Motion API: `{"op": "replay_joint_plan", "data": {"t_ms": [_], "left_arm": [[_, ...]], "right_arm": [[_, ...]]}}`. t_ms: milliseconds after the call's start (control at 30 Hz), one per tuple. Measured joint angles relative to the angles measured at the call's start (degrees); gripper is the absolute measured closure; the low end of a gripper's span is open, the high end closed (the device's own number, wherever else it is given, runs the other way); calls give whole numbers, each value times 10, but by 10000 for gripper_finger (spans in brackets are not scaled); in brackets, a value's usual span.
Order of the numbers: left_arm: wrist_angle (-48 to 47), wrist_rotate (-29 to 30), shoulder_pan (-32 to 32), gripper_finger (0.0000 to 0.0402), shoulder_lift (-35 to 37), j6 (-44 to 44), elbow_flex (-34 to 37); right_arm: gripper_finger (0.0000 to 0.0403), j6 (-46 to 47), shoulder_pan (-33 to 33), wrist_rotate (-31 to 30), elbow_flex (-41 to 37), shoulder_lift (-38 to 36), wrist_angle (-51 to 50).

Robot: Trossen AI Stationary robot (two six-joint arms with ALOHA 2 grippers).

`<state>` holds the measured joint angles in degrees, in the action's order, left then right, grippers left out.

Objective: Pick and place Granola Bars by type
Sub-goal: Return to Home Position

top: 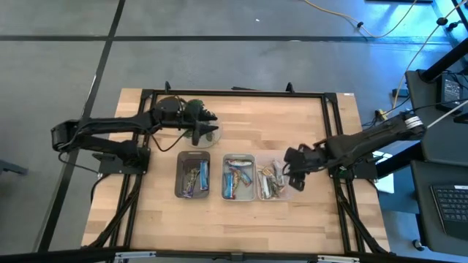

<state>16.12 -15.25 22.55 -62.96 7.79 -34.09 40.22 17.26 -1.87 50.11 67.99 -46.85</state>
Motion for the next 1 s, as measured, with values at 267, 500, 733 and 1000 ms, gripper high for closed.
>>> {"op": "replay_joint_plan", "data": {"t_ms": [267, 500, 733, 1000], "left_arm": [[-57, -3, 10, 206, 26, -2, 0], [-50, -35, 41, 205, 41, -5, 0], [-36, -20, 42, 205, 82, -1, 4], [142, 66, 2, 205, 137, 51, 139]], "right_arm": [[265, -127, -66, -38, -54, -114, 100], [265, -257, -180, 176, -197, -200, 360], [265, -289, -273, 204, -283, -312, 401], [265, -288, -321, 145, -352, -460, 397]]}}
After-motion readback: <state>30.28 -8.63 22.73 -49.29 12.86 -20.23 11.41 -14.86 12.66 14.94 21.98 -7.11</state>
